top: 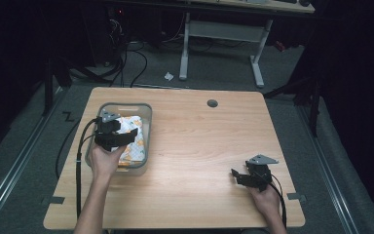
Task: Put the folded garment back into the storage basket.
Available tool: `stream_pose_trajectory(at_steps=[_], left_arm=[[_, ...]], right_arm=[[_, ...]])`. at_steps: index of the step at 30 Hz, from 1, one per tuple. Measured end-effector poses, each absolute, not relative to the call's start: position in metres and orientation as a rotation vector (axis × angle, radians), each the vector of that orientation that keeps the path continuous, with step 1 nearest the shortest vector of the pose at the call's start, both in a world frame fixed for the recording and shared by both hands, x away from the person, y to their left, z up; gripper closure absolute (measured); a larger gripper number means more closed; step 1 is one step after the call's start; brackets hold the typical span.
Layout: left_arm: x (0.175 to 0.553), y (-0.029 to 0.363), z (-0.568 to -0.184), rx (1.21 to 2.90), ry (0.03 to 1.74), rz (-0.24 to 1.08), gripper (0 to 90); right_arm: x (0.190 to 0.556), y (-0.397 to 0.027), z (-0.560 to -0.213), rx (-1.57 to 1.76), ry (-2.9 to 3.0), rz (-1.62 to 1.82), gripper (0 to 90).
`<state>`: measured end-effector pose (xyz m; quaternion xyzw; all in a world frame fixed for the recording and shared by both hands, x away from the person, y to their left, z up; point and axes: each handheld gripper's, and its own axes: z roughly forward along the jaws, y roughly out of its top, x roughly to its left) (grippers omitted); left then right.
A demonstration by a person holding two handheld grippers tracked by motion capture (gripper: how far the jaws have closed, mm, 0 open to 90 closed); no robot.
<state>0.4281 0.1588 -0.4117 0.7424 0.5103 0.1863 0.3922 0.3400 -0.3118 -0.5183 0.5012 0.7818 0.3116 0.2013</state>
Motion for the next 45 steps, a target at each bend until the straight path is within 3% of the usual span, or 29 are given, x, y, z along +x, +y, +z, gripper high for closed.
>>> stream_pose_trajectory(at_steps=[17, 45], left_arm=[[0.404, 0.114, -0.399, 1.865, 1.157, 0.394, 28.8], [0.385, 0.077, -0.403, 1.860, 1.044, 0.303, 29.5]], right_arm=[[0.340, -0.312, -0.518, 1.398, 2.184, 0.871, 28.5], [0.340, -0.312, -0.518, 1.398, 2.184, 0.871, 28.5]])
